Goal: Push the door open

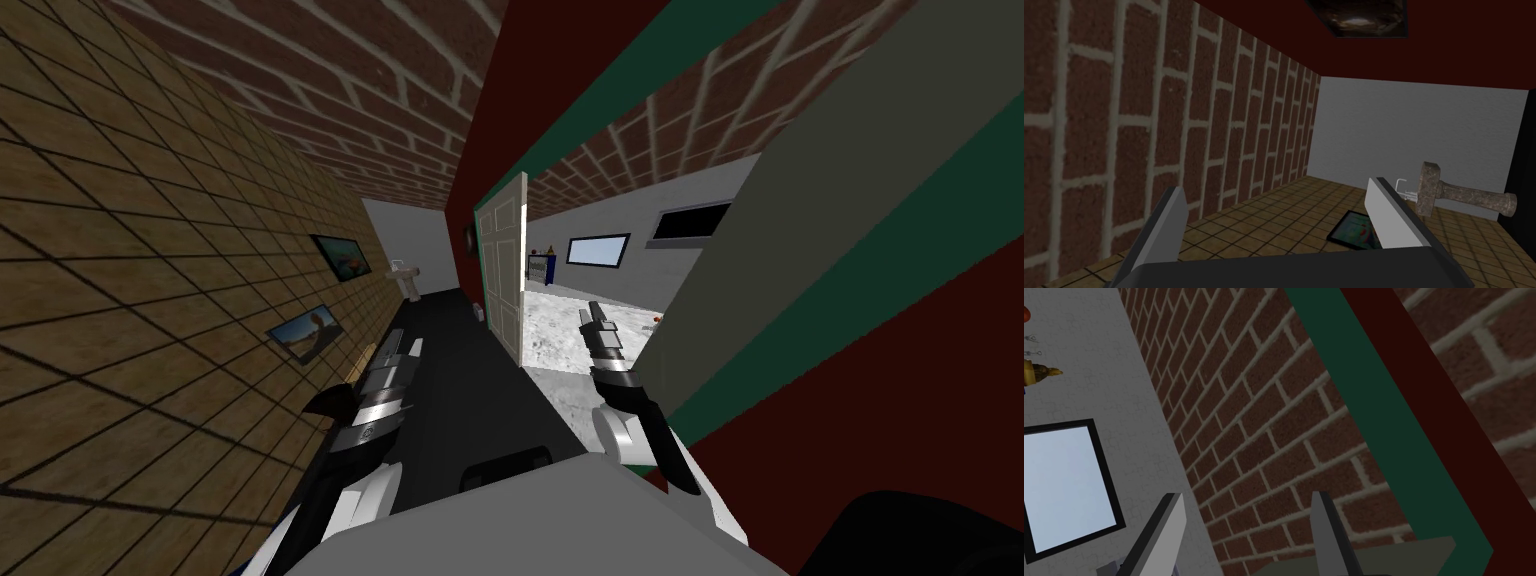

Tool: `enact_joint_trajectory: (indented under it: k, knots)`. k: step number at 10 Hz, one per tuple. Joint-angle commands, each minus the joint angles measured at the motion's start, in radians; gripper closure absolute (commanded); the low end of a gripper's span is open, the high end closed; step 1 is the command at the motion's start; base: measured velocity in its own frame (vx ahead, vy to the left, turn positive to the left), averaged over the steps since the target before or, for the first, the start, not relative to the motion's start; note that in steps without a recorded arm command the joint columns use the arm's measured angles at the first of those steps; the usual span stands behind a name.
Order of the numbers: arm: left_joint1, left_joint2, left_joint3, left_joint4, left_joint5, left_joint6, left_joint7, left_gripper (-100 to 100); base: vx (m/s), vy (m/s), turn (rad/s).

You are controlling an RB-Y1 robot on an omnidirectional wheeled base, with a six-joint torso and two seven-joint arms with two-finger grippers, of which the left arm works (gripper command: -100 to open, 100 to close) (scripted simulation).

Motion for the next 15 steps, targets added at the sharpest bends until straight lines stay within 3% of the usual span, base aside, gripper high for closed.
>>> enact_joint_trajectory:
  k: [1, 15]
  knots:
    - [-0.002, 0.002, 0.000, 0.004, -0.001, -0.001, 0.000, -100, 0.226, 0.082, -0.003]
    - [-0.043, 0.031, -0.003, 0.097, -0.017, -0.027, 0.009, -100, 0.169, 0.095, -0.022]
